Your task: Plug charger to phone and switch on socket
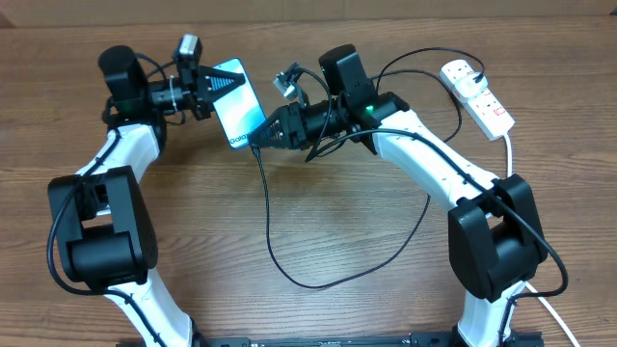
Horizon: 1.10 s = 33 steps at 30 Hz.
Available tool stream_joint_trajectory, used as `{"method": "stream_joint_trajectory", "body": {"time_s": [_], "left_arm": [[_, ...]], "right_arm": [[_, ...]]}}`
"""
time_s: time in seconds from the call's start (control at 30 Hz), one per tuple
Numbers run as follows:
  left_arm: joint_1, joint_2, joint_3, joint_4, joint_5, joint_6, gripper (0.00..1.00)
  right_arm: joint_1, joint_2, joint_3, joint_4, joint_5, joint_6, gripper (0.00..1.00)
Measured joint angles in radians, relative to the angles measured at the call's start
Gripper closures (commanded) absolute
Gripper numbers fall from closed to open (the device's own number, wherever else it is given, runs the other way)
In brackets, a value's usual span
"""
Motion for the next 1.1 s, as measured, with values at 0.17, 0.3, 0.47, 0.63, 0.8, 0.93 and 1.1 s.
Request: {"method": "stream_joint_trajectory", "body": {"time_s": [0.17,0.3,0.47,0.63,0.8,0.93,1.1], "left_arm": [[-0.015,0.000,0.000,0.001,0.015,0.026,0.96],[-0.014,0.000,0.000,-0.013,0.019,0.099,0.96],[-0.014,0.000,0.000,-0.027,0.019,0.221,0.96],[-0.014,0.000,0.000,-0.125,0.019,0.344,0.96],[-0.014,0.000,-0.003,-0.234,0.018,0.476,0.96],[-0.014,0.003,-0.006,-0.286,-0.003,0.536,0.96],[-0.014,0.012,-0.006,-0.415,-0.123,0.586,0.96]], "right_arm": [[-0.037,0.000,0.000,-0.024,0.013,-0.008,0.51],[-0.068,0.000,0.000,-0.033,0.013,-0.021,0.48],[-0.125,-0.002,0.000,-0.101,0.022,-0.062,0.46],[-0.186,-0.008,0.001,-0.230,0.068,-0.130,0.46],[-0.192,-0.008,0.001,-0.302,0.165,-0.176,0.43],[-0.192,-0.008,0.001,-0.335,0.241,-0.190,0.42],[-0.192,-0.008,0.001,-0.351,0.290,-0.199,0.42]]}}
